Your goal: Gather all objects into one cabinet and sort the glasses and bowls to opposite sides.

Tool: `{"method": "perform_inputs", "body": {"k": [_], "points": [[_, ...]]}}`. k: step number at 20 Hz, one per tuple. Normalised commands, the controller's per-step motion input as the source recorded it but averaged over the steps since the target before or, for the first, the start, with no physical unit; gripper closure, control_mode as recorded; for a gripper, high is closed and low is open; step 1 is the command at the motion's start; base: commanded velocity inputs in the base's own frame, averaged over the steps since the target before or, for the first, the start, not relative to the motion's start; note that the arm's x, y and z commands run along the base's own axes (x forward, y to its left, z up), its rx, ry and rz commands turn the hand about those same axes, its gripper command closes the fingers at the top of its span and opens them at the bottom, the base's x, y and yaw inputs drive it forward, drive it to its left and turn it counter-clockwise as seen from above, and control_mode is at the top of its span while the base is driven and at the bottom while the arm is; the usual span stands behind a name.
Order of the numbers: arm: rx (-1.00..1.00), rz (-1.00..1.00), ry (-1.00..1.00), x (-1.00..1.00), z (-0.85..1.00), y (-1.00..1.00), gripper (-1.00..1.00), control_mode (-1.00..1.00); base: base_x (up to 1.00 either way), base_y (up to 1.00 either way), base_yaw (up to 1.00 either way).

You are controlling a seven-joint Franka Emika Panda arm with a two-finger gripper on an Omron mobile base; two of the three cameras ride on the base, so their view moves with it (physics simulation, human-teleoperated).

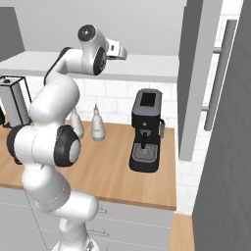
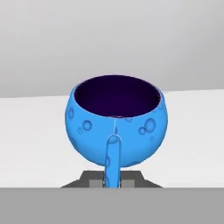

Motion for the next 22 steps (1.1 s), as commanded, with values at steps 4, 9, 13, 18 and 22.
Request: {"method": "perform_inputs", "body": {"k": [4,9,13,18,22], "points": [[0.0,0.0,0.0,-0.86,0.0,0.0,1.0,-1.0,0.0,0.0,0.0],[0.0,0.07,0.0,-0.82,0.04,0.01,1.0,-1.0,0.0,0.0,0.0],[0.0,0.08,0.0,-0.68,0.25,0.0,1.0,-1.0,0.0,0.0,0.0],[0.0,0.06,0.05,-0.82,0.16,0.04,1.0,-1.0,0.0,0.0,0.0],[-0.04,0.03,0.12,-0.94,0.0,0.22,1.0,-1.0,0.0,0.0,0.0]]}}
